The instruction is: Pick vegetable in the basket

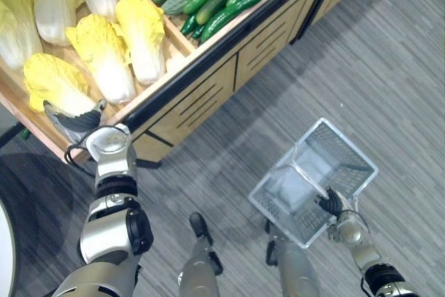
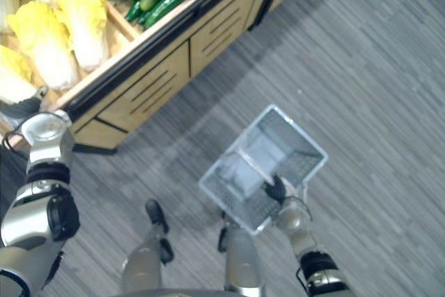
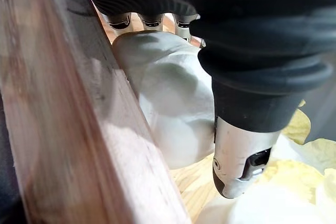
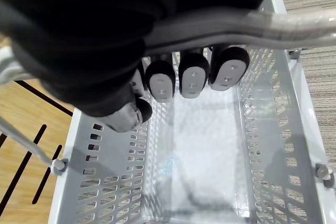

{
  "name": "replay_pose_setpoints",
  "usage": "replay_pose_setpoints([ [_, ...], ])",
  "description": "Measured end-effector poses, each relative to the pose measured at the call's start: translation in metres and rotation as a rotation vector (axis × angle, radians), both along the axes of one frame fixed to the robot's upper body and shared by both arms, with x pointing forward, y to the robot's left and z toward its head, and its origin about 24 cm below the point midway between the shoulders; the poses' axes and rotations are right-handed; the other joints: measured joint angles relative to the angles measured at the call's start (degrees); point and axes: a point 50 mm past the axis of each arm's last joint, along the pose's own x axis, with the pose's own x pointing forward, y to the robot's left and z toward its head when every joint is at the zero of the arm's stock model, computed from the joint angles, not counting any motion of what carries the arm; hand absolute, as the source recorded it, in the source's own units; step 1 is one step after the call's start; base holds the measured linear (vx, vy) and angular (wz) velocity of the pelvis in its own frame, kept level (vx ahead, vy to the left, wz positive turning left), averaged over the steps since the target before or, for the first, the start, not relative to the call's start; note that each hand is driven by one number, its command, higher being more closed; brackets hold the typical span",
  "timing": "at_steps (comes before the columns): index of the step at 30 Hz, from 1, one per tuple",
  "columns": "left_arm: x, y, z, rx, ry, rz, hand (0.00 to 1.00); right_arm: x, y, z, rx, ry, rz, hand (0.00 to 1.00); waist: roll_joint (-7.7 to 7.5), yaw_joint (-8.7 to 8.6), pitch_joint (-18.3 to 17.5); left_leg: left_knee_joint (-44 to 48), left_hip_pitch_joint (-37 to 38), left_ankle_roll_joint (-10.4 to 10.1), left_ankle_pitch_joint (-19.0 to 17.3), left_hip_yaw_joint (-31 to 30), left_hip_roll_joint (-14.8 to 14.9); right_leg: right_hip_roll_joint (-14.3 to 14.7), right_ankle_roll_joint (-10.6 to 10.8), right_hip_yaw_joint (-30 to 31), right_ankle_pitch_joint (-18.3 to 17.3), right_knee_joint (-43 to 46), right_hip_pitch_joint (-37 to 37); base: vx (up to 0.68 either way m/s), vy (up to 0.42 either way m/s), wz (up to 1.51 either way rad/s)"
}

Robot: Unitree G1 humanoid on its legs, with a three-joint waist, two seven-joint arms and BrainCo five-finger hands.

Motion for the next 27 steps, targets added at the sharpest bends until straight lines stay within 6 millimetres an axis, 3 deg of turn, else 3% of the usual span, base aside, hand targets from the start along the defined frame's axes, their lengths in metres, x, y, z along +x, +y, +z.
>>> replay_pose_setpoints([
  [4, 0.003, 0.003, 0.007, -0.035, -0.018, -0.007, 0.00, 0.002, 0.002, 0.001, -0.001, -0.003, 0.011, 1.00, -0.35, -0.07, 0.2, 0.0, -0.2, 0.0, 0.0, 0.1, 0.0, 0.0, 0.1, 0.2, 0.0, 0.0, -0.3, 0.02, 0.004, -0.01],
  [5, 0.004, 0.005, 0.010, -0.033, -0.020, -0.007, 1.00, 0.003, 0.004, 0.001, -0.002, -0.004, 0.022, 1.00, -0.66, -0.08, 0.3, 0.0, -0.3, 0.0, 0.0, 0.3, 0.0, 0.0, 0.1, 0.4, 0.1, 0.0, -0.6, 0.02, 0.003, -0.07],
  [10, -0.001, 0.018, 0.013, -0.067, -0.032, 0.028, 1.00, 0.007, 0.007, 0.004, 0.016, -0.009, 0.032, 1.00, -0.95, -0.07, 0.5, 0.0, -0.5, 0.0, 0.0, 0.9, -0.1, 0.1, 0.3, 1.2, 0.2, 0.0, -1.2, 0.03, 0.007, -0.06],
  [27, 0.000, 0.020, 0.012, -0.170, -0.096, 0.019, 1.00, 0.007, 0.011, 0.003, 0.025, 0.002, 0.056, 1.00, -1.73, -0.45, 0.4, 0.0, 0.9, 0.0, 0.1, 0.9, -0.2, 0.1, 0.4, 1.9, 0.6, 0.0, 0.0, 0.02, 0.004, 0.00],
])
